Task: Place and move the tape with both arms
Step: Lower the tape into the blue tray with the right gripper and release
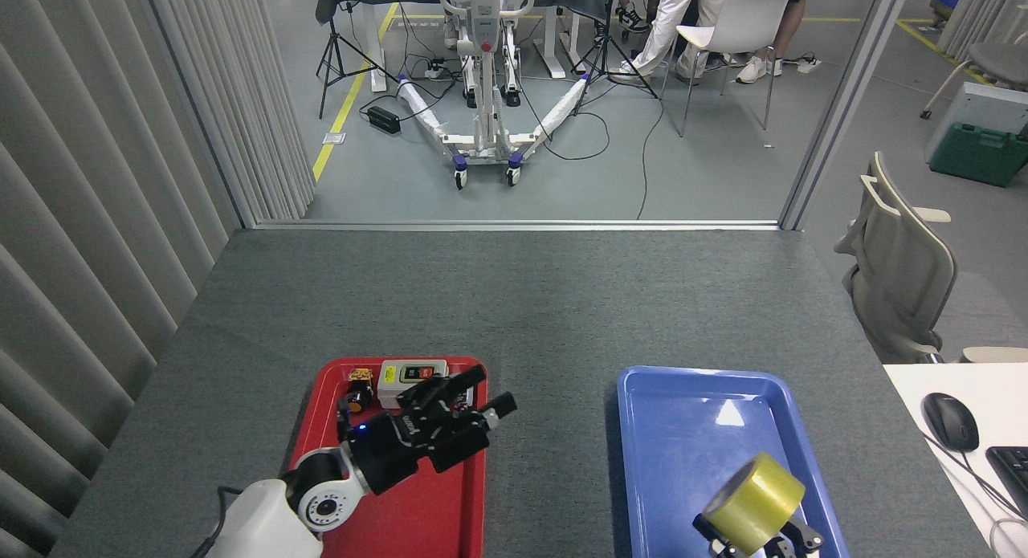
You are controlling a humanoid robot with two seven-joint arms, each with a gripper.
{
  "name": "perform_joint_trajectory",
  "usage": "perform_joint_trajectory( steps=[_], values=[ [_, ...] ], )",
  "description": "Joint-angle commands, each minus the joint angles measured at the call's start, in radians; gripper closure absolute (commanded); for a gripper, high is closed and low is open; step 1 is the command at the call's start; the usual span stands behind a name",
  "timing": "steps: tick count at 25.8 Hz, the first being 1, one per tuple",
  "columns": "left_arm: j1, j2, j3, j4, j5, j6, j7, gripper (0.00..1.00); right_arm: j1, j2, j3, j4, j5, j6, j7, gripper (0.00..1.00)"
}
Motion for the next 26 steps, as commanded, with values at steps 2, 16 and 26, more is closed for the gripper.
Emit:
perform_joint_trajectory(
  steps=[2, 16, 26],
  values=[
    [0.088, 0.071, 0.134, -0.010, -0.058, 0.248, 0.111, 0.00, -0.143, -0.004, 0.051, 0.089, -0.029, 0.443, 0.316, 1.00],
    [0.368, 0.156, 0.139, -0.309, -0.618, 0.820, 0.424, 0.00, -0.329, -0.016, 0.254, 0.192, -0.243, 0.620, 0.594, 0.34],
    [0.382, 0.164, 0.125, -0.323, -0.613, 0.817, 0.417, 0.00, -0.312, -0.035, 0.240, 0.179, -0.242, 0.602, 0.577, 0.17]
  ],
)
